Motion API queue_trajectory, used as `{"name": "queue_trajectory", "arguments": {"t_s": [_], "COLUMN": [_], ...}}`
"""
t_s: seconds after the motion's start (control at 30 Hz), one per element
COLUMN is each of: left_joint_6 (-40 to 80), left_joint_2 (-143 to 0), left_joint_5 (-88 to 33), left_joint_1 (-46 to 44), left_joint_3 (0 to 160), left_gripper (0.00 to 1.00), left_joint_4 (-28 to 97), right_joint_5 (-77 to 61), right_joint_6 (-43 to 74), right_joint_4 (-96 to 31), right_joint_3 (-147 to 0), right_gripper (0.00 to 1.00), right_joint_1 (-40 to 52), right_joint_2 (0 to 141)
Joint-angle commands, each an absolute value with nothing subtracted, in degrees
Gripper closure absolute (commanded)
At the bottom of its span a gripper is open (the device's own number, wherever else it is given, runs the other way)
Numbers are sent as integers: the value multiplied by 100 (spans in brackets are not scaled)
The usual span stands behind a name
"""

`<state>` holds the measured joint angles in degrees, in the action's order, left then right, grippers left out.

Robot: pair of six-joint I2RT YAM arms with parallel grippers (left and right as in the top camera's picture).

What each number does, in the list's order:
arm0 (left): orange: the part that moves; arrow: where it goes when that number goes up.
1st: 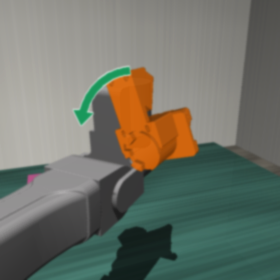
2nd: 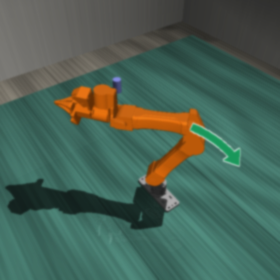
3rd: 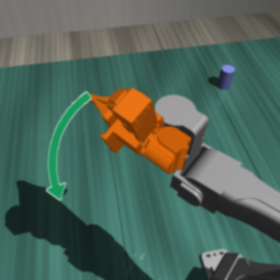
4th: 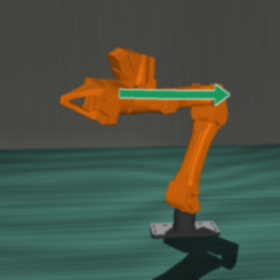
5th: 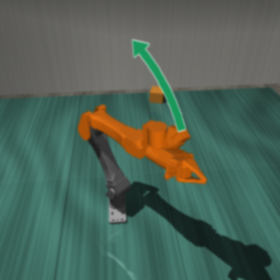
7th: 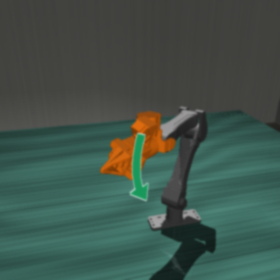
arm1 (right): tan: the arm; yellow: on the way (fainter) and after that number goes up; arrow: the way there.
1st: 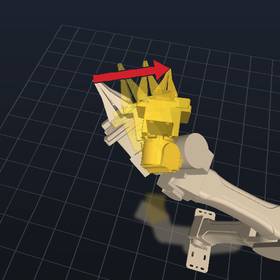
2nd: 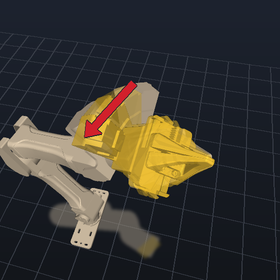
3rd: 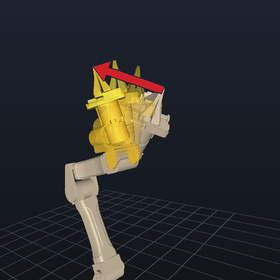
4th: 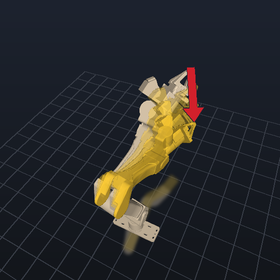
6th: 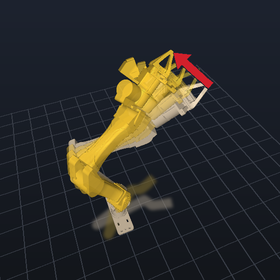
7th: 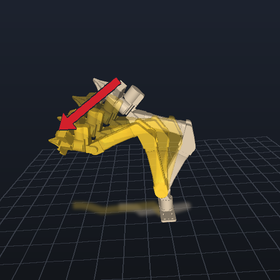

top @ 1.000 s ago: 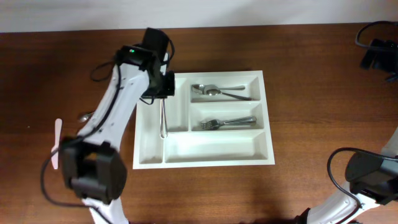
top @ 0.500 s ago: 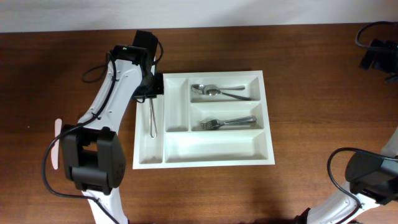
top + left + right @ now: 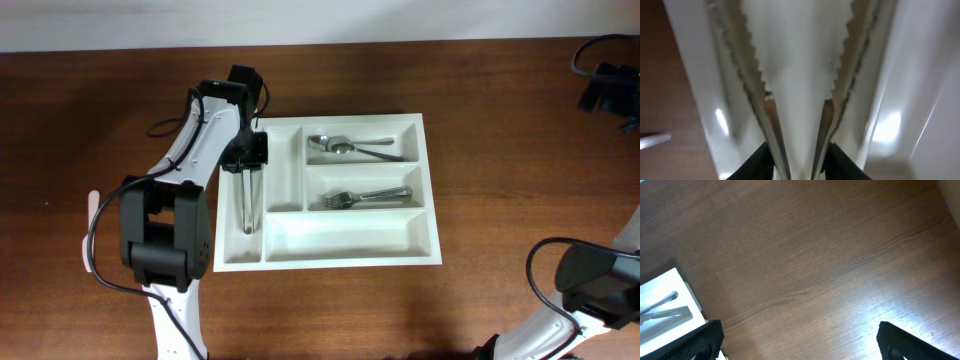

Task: Pack container
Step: 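Carry the knives with the left gripper into the tray's left compartment, then lower the knives into the left compartment and open the left gripper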

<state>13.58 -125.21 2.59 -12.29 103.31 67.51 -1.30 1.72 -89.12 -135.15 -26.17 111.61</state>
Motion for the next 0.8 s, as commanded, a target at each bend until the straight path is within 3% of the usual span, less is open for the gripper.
{"name": "queue_trajectory", "arguments": {"t_s": [0.0,0.07,0.1,0.13,0.23,0.3,0.63,0.77], "left_joint_6": [1321,1321,1321,1319,1319,1319,1326,1323], "left_joint_2": [-12418,-12359,-12291,-12193,-12081,-12018,-12005,-12132], "left_joint_5": [528,746,934,1105,1203,1186,1138,1144], "left_joint_1": [-1208,-1208,-1208,-1208,-1201,-1181,-1184,-1181], "left_joint_3": [10881,11338,11784,12283,12816,13050,13056,12921], "left_gripper": [66,65,55,18,22,14,18,24], "left_joint_4": [7236,7623,7937,8298,8694,8853,8783,8643], "right_joint_5": [-80,-78,-78,-78,-78,-78,-78,-78], "right_joint_6": [244,244,244,244,244,244,244,244], "right_joint_4": [-8914,-8914,-8914,-8914,-8914,-8917,-8917,-8954], "right_joint_3": [-13522,-13522,-13522,-13522,-13522,-13522,-13522,-13522], "right_gripper": [1,1,1,1,1,1,1,1], "right_joint_1": [-2626,-2626,-2626,-2626,-2626,-2626,-2626,-2626], "right_joint_2": [11170,11170,11170,11170,11170,11170,11170,11170]}}
